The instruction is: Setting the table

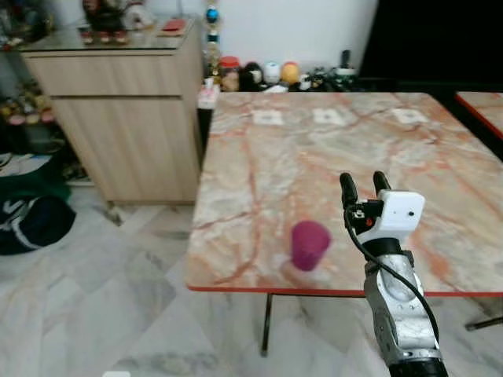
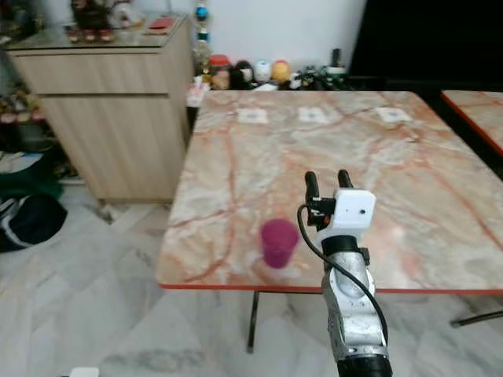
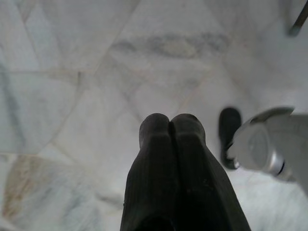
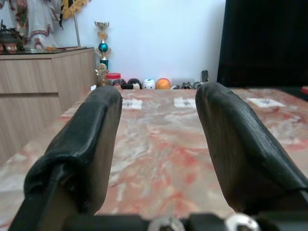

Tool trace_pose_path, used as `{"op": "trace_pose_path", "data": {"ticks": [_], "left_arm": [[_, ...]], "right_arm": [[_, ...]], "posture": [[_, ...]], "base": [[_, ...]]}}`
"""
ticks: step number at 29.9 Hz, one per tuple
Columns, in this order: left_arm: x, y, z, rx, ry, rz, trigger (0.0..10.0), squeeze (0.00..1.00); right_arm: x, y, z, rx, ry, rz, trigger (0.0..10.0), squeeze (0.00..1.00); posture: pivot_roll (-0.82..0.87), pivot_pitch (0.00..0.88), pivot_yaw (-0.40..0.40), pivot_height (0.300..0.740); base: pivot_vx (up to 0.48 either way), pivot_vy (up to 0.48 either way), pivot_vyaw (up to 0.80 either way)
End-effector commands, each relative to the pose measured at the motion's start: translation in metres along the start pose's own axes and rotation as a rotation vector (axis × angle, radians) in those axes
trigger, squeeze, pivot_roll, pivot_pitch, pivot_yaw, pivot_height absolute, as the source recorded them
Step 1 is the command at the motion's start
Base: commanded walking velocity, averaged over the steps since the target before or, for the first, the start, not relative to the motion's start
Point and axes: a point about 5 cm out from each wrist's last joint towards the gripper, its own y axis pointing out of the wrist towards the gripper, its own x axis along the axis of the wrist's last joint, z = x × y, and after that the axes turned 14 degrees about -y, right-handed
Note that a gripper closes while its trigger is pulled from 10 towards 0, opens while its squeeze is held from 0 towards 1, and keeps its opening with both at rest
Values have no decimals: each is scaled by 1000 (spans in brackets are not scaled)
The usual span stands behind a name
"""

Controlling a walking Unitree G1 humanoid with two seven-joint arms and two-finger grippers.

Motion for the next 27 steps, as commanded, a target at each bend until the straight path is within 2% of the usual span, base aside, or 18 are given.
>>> {"op": "trace_pose_path", "data": {"ticks": [1,6,7,8,9,12,15,16,19,21,22,27], "left_arm": [[-3,0,-4,-13,7,11,10000,0],[-2,0,-4,-13,8,8,10000,0],[-2,0,-4,-13,7,7,10000,0],[-2,0,-4,-13,7,7,10000,0],[-2,0,-4,-13,6,7,10000,0],[-3,0,-4,-13,8,8,10000,0],[-2,0,-4,-13,9,7,10000,0],[-2,0,-4,-14,9,7,10000,0],[-2,0,-3,-16,10,6,10000,0],[-2,0,-3,-16,10,6,10000,0],[-2,0,-3,-17,12,6,10000,0],[-1,0,-4,-19,12,4,10000,0]], "right_arm": [[-5,-6,-8,-10,7,32,10000,1000],[-6,-6,-8,-6,0,36,10000,1000],[-6,-7,-9,-8,-6,44,10000,353],[-7,-8,-10,-9,-8,48,10000,353],[-7,-9,-11,-10,-10,55,10000,0],[-9,-11,-12,-22,17,69,10000,0],[-11,-16,-16,-50,92,116,10000,0],[-12,-17,-17,-73,193,167,10000,0],[-10,-18,-17,-62,291,209,10000,0],[-10,-18,-17,-50,293,221,10000,0],[-7,-16,-16,-30,341,209,10000,0],[-6,-11,-14,38,312,277,10000,0]], "posture": [[0,12,19,740],[3,12,17,740],[3,12,17,740],[3,12,17,740],[3,11,16,740],[3,12,17,740],[2,12,17,740],[3,13,17,740],[2,13,17,740],[2,13,17,740],[0,13,18,740],[3,13,18,740]], "base": [[0,0,0],[0,0,0],[0,0,0],[0,0,0],[0,0,0],[0,0,0],[0,0,0],[0,0,0],[0,0,0],[0,0,0],[0,0,0],[0,0,0]]}}
